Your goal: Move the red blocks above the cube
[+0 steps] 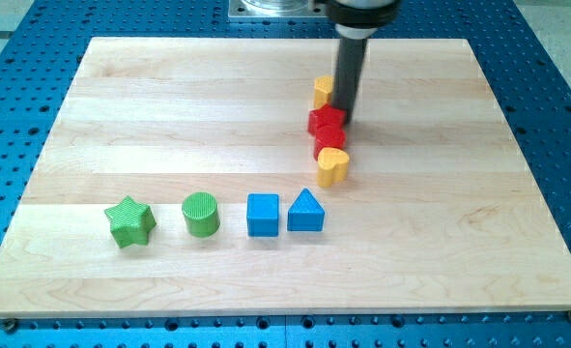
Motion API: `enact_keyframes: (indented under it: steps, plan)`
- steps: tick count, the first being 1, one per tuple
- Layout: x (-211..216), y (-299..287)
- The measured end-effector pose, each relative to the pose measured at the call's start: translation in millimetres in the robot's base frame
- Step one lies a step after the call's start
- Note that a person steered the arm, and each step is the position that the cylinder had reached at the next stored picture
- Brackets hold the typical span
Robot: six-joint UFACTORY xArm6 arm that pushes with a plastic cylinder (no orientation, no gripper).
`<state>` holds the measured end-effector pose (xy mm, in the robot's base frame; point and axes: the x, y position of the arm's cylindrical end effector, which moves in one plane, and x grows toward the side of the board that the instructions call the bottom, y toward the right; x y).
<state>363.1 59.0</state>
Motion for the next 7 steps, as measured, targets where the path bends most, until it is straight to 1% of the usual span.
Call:
enact_keyframes:
  steps: [1, 2, 3, 5, 6, 7]
  plan:
    - [1, 0]
    - [7, 78]
    - [58, 33]
    - [38, -100]
    - [37, -70]
    - [39, 2]
